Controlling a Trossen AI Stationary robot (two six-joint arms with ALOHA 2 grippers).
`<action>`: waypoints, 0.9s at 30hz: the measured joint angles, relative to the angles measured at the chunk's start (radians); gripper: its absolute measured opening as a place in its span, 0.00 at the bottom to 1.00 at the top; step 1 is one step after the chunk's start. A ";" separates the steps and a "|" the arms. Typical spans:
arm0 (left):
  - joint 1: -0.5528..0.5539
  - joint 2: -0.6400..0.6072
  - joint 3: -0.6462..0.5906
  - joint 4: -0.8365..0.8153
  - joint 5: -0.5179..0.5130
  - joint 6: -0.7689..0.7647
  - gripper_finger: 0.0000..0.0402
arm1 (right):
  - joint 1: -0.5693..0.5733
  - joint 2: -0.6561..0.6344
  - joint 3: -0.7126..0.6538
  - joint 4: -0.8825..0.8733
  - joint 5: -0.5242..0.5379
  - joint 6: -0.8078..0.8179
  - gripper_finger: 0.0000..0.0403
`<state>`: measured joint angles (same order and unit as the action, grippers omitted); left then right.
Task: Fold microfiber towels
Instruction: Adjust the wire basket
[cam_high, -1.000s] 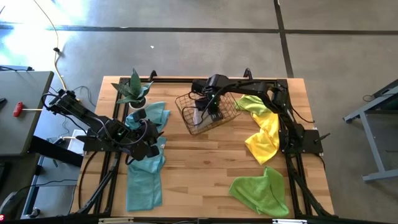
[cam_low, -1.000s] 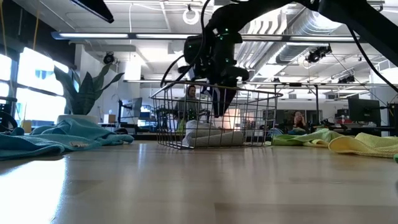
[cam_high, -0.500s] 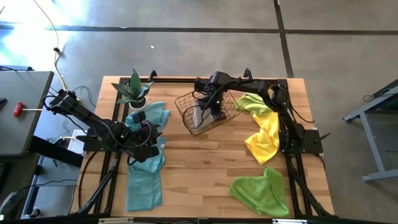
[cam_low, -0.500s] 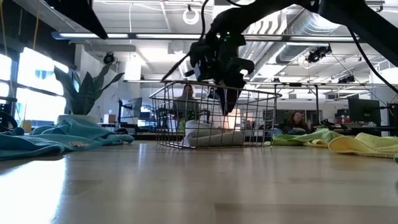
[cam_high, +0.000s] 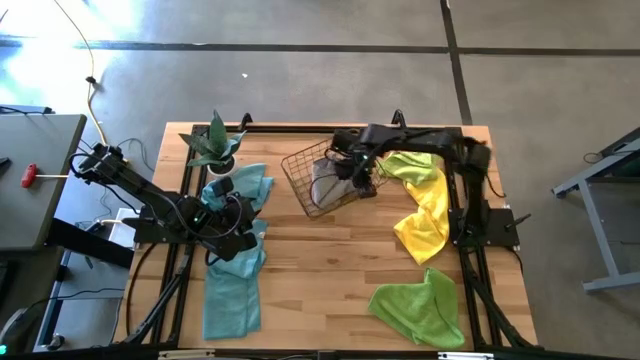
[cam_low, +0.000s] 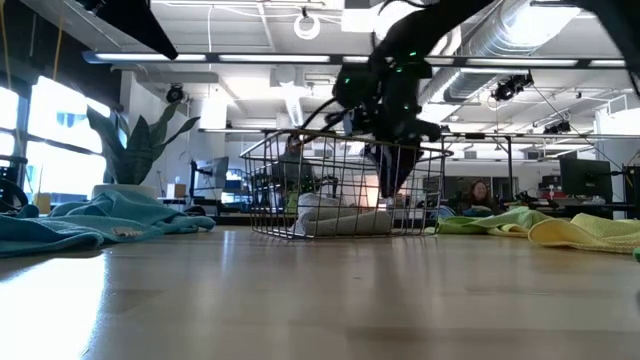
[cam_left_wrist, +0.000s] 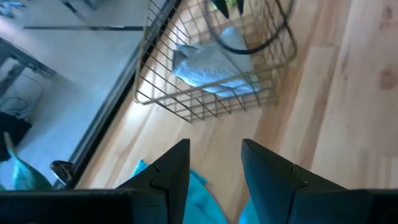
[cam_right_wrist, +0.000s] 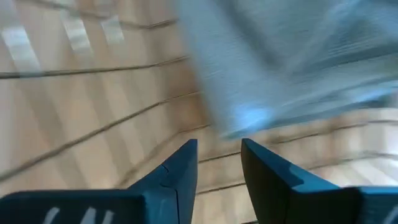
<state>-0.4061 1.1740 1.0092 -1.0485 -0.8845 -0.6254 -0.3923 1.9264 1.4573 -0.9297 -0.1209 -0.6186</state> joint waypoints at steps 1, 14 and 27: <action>0.000 0.000 0.000 0.000 -0.011 0.000 0.33 | 0.005 -0.033 -0.051 0.095 0.047 0.003 0.29; 0.000 0.000 0.000 0.006 -0.040 -0.028 0.33 | 0.054 -0.136 -0.215 0.338 0.136 0.006 0.29; 0.000 0.000 0.000 0.006 -0.013 -0.053 0.33 | 0.039 -0.137 -0.035 0.330 0.082 0.271 0.29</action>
<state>-0.4061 1.1740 1.0092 -1.0424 -0.8970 -0.6781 -0.3528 1.7894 1.4220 -0.6002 -0.0393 -0.3473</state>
